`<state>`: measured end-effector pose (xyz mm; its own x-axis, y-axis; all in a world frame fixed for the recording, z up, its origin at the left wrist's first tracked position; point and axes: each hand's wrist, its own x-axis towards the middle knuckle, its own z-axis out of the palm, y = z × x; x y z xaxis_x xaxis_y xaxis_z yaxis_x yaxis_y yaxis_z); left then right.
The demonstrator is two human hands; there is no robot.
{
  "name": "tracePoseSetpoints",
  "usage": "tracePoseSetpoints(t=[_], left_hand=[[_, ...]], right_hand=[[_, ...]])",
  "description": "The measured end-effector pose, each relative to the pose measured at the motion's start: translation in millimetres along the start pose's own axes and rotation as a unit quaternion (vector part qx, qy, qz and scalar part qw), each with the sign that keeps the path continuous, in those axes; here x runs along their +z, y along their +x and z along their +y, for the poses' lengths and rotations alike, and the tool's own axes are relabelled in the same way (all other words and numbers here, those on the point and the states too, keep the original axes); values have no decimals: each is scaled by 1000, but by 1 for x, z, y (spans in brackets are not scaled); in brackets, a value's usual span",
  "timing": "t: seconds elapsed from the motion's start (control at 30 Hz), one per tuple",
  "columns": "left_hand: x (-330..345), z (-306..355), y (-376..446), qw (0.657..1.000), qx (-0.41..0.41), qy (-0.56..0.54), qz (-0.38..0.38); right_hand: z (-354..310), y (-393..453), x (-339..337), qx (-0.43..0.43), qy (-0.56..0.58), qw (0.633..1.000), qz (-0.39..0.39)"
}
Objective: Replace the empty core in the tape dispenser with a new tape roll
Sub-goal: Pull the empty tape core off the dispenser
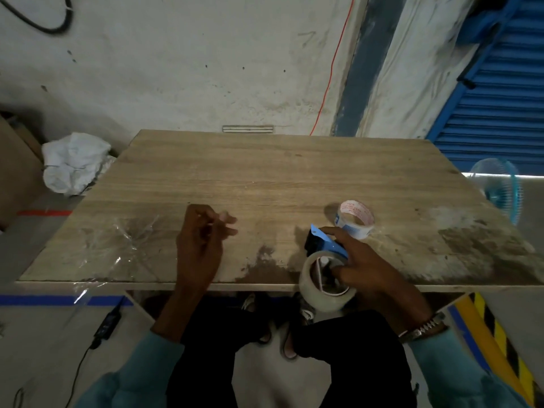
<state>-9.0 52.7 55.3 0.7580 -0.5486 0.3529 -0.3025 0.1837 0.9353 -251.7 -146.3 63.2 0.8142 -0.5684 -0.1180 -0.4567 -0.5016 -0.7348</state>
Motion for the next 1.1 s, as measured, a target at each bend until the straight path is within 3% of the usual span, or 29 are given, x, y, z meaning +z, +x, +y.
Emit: tracePoseSetpoints(t=[0.07,0.2,0.33,0.43,0.53,0.7,0.83,1.0,1.1], left_hand=[[-9,0,8,999,-21,42,0],[3,-5,1,988,-53,124,-81],[14,-14,-18,981,-96,120,-123],[20,-11,-34,974,-95,121,-169],[25,-16,-40,971,-46,191,-137],[14,-15,-18,908,-87,378,-160],[10,-13,3,922,-129,331,-155],[10,-20,16,889,-110,351,-273],[6,-15,13,884,-100,364,-275]], right_hand=[[-2,1,-5,13,-13,1000,-2],[-5,6,0,12,-30,999,9],[-1,8,1,10,-22,999,28],[4,8,0,14,-18,999,26],[7,7,-2,14,-4,1000,26],[12,5,1,18,25,999,43],[13,5,2,21,34,998,49],[17,5,3,23,48,997,54],[18,5,2,20,57,996,67]])
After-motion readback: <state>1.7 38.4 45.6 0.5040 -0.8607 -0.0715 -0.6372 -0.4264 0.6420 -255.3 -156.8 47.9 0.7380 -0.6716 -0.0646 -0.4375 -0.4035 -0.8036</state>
